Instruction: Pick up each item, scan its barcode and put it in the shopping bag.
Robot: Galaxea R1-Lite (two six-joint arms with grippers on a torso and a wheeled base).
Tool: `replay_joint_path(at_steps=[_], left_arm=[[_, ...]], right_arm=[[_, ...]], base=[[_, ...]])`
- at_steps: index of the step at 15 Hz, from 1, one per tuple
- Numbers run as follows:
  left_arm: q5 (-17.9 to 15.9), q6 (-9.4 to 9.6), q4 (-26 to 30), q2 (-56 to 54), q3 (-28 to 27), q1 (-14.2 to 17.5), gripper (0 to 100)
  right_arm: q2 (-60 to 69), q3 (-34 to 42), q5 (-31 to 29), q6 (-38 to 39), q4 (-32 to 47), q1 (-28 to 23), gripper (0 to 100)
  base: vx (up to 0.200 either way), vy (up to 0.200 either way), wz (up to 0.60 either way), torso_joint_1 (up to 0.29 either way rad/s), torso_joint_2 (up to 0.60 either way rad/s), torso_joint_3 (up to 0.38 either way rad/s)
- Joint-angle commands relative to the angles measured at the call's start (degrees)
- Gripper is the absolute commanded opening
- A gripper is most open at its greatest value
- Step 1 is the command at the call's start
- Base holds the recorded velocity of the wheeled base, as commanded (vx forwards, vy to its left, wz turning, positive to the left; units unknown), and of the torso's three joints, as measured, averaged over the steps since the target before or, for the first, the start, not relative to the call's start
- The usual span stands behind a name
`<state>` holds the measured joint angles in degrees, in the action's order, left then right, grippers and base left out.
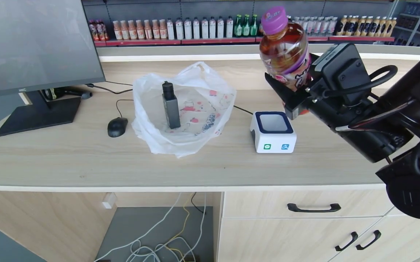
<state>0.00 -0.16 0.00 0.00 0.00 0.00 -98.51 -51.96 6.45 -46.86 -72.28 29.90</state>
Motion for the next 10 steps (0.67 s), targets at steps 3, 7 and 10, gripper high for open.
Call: replay_joint_path(at_steps=[3,7,10], left_arm=[[0.0,-0.02,0.0,0.0,0.0,-0.1,100],[0.0,-0.02,0.0,0.0,0.0,0.0,100],[0.0,-0.02,0.0,0.0,0.0,0.0,100]], right_arm=[[-1.5,-0.3,4.6,-4.1,0.0,-2.7,0],[-1.4,-0.6,11.1,-9.2,-0.1,-7.0,0],[-2.5,-0.4,14.9,-9.6,-0.4,-8.7,0]], base=[[0.0,0.0,0.0,0.0,0.0,0.0],[0.0,0.0,0.0,0.0,0.0,0.0],[0.0,0.0,0.0,0.0,0.0,0.0]])
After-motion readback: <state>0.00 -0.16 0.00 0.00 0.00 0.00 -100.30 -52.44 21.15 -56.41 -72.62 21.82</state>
